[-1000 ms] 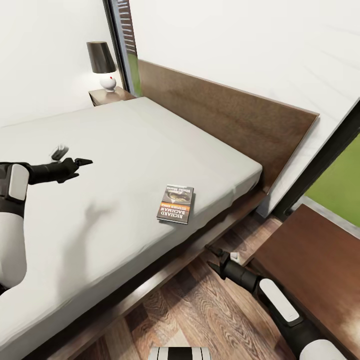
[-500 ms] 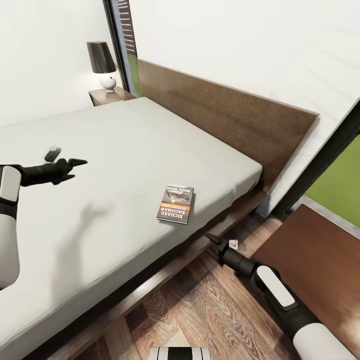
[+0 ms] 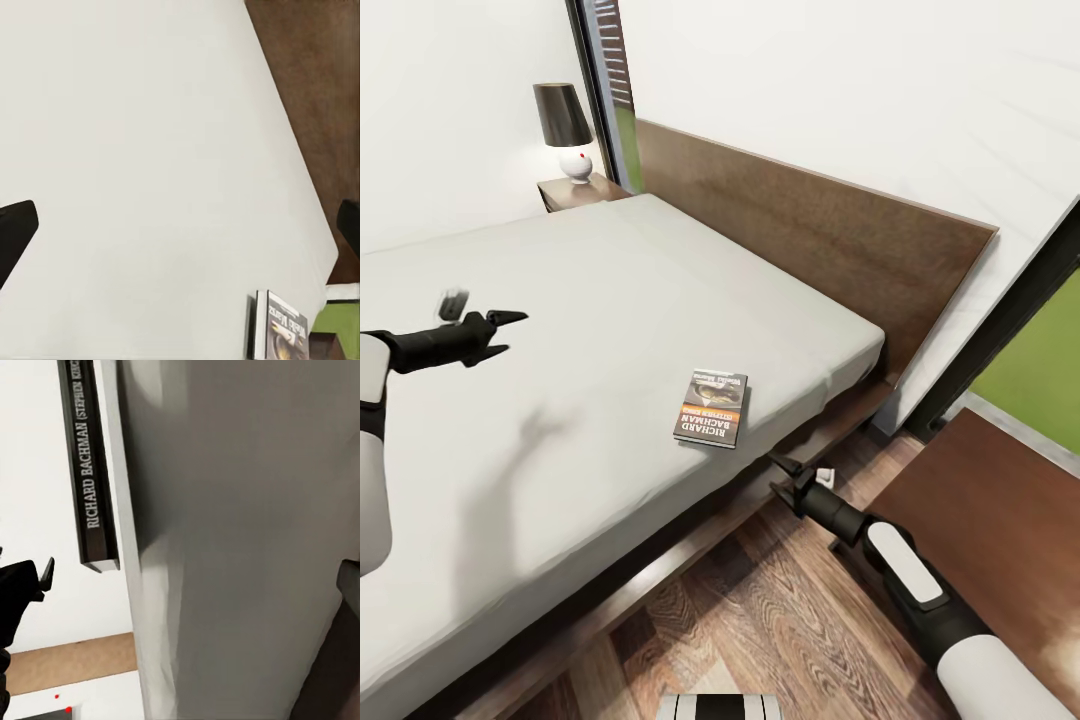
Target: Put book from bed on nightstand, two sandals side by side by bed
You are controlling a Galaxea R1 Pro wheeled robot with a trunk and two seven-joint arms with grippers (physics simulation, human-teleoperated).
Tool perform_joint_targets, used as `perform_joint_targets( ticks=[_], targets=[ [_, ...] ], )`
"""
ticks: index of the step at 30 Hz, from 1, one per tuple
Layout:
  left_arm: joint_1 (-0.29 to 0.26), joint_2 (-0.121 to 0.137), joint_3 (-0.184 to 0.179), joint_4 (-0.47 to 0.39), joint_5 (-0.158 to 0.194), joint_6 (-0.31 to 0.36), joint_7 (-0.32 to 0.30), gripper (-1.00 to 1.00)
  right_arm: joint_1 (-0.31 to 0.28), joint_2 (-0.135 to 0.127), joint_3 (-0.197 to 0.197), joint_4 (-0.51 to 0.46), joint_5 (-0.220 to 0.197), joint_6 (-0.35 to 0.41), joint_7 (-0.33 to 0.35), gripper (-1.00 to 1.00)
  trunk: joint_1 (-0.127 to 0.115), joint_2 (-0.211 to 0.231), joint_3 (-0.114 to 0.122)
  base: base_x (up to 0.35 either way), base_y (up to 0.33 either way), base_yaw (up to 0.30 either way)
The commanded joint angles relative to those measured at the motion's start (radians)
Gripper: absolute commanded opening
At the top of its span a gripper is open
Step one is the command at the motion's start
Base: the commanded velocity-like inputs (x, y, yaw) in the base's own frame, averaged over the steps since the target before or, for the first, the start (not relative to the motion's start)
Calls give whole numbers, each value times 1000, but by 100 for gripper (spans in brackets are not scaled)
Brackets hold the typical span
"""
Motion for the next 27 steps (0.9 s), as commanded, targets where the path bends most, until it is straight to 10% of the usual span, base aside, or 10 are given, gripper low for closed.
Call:
perform_joint_targets(
  ticks=[1,27],
  targets=[
    [-1,0,3,1,-1,5,-8,100,-1,1,2,0,-5,1,2,100,0,0,-1,0,0,0],
    [-1,14,3,4,31,5,-7,100,-34,53,2,2,5,-1,5,100,0,0,-1,0,0,0]
  ],
)
